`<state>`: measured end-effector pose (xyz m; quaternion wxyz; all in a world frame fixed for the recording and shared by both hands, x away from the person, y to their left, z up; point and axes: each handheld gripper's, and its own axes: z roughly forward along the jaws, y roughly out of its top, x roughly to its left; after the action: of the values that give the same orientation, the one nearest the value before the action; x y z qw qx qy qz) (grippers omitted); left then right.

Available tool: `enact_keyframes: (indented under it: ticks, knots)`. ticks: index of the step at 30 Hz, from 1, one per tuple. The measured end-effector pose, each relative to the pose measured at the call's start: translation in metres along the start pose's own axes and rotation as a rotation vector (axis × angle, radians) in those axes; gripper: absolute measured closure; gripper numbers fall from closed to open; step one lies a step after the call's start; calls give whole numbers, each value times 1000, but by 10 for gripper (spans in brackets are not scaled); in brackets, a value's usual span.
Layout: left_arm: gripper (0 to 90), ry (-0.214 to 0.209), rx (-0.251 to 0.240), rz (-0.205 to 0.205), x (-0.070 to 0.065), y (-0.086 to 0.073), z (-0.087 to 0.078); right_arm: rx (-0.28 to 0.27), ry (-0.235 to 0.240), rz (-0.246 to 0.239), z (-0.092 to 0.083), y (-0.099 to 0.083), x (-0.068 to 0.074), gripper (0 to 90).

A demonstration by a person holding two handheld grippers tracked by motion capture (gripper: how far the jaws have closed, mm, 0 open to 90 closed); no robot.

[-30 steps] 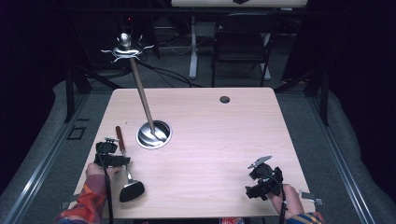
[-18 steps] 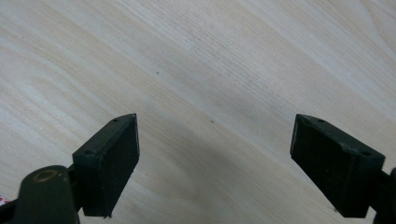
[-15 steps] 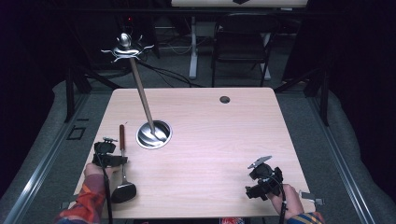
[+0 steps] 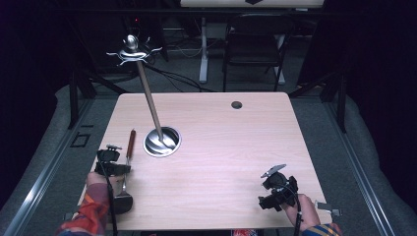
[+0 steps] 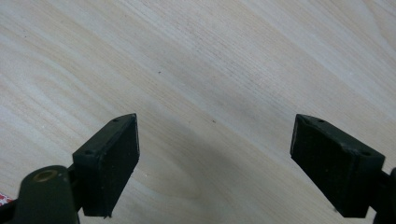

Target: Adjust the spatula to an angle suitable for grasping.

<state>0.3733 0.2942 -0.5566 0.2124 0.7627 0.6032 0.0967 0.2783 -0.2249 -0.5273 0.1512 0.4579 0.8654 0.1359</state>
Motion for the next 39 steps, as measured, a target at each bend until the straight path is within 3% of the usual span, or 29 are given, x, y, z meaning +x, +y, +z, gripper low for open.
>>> enact_keyframes:
  ticks: [3, 11, 22, 31, 35, 39]
  knots:
    - [673, 37, -31, -5, 1, 4, -2, 4, -1, -4, 0, 0, 0, 152]
    - [623, 17, -32, -56, 10, 12, 2, 4, 0, -4, 1, 1, 0, 152]
    - [715, 8, -14, -99, 10, 24, 11, 9, 1, -7, 1, 1, 0, 152]
    - [730, 41, -20, -92, 6, 24, 12, 10, 3, -8, 1, 0, 0, 152]
    - [766, 71, -27, -101, 7, 24, 12, 13, -3, -12, 1, 0, 0, 152]
    - [807, 71, -33, -109, 8, 22, 12, 10, -1, -10, 1, 0, 0, 152]
